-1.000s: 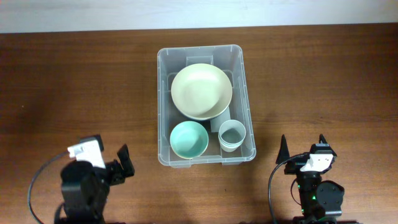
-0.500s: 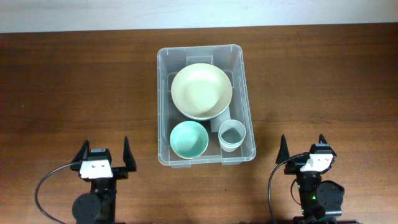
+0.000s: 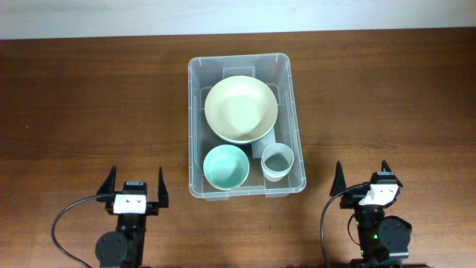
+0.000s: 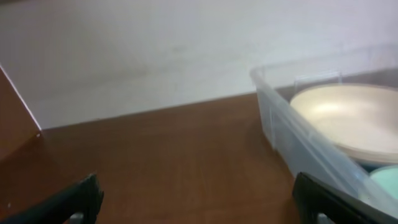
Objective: Pack container
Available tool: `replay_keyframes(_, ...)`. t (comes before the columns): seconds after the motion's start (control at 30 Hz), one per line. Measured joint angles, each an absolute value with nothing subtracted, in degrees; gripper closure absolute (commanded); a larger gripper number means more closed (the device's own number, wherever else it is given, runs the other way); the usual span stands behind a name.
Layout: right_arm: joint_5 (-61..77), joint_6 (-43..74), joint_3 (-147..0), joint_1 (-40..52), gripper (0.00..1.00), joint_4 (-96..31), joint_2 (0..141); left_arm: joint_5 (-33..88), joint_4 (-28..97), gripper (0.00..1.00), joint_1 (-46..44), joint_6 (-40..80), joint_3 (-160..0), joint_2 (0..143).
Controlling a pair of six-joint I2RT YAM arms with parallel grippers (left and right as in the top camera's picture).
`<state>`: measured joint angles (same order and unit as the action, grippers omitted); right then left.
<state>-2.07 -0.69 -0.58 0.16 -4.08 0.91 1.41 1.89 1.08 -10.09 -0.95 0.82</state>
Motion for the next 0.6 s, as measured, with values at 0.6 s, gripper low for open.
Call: replay_keyframes(0.6, -2.07, -0.69, -0.58, 0.16, 0.01, -4.08, 0.91, 3.75, 3.90, 0.00, 1.08, -10.98, -0.93, 0.80)
